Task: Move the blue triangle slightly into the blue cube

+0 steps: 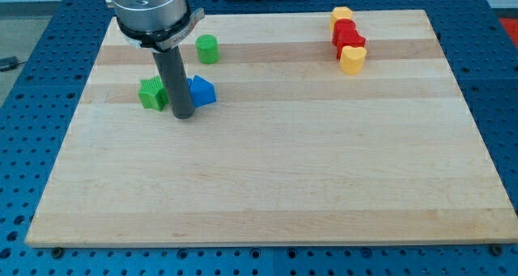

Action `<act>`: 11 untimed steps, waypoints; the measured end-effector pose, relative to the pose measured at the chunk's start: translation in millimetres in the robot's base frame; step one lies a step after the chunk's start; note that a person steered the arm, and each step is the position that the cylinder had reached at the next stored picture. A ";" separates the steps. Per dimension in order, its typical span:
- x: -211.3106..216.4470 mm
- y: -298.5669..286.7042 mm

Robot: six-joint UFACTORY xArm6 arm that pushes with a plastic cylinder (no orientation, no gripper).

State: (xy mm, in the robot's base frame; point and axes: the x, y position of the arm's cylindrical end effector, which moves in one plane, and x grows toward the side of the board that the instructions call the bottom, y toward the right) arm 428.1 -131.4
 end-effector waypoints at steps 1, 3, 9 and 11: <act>-4.0 0.5; 0.0 0.3; -29.6 108.0; -29.6 88.8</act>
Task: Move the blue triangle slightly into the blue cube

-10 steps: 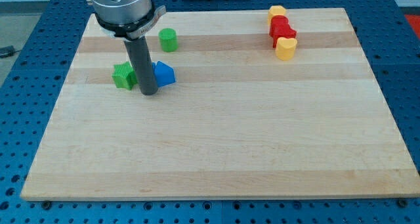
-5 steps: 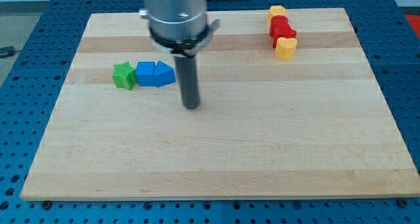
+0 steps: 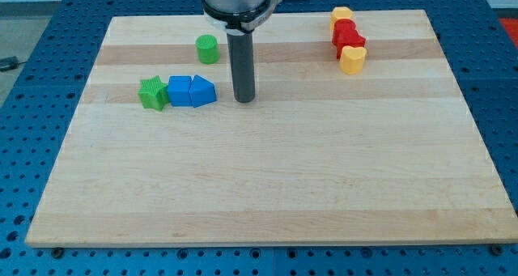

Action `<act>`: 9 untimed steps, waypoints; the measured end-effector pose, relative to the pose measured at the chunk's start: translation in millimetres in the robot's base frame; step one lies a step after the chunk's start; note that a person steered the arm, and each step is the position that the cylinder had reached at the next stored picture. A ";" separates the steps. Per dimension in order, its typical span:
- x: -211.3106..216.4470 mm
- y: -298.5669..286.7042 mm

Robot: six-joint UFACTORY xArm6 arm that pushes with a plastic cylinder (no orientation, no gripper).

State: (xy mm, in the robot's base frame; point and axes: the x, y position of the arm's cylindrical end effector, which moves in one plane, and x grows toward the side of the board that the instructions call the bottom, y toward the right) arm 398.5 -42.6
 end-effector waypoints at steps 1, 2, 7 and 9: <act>0.0 -1.5; 0.0 -2.2; -1.1 -28.8; -1.5 -34.3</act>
